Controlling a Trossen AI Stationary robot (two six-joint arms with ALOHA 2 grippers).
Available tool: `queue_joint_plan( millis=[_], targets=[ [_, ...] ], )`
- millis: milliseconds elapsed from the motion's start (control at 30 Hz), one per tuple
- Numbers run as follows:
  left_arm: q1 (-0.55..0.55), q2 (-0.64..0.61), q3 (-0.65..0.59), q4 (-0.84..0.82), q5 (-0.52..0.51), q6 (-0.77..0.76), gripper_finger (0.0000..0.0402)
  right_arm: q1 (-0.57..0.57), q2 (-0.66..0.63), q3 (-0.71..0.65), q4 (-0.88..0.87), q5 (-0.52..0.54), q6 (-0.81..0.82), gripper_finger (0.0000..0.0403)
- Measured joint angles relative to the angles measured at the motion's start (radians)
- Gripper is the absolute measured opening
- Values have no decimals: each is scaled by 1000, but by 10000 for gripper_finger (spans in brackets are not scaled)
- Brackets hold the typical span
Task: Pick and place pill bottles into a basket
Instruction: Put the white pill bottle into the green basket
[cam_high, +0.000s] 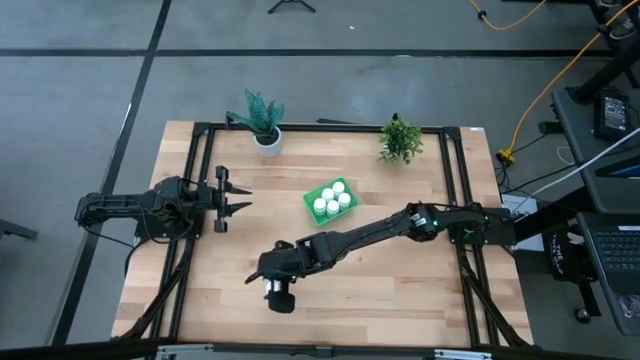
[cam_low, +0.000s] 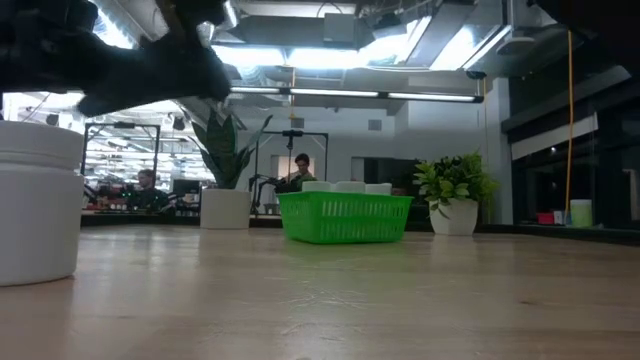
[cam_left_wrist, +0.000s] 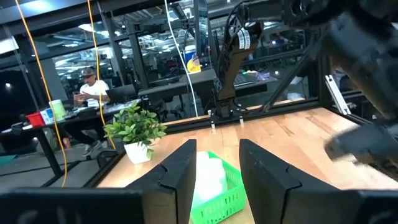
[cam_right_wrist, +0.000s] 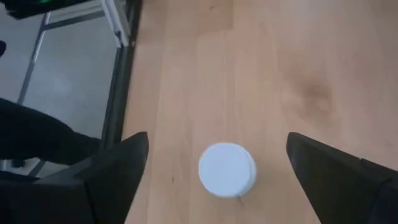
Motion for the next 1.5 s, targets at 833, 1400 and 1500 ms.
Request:
queue_joint_plan(
  millis=[833, 1400, 1500],
  targets=[
    [0, 0, 0, 0, 0, 0, 117, 9, 60, -2, -4, -19, -17, 315],
    [0, 0, 0, 0, 0, 0, 116, 8, 59, -2, -9, -33, -13, 163],
    [0, 0, 0, 0, 0, 0, 118, 7, 59, -2, -9, -33, -1, 149]
  ],
)
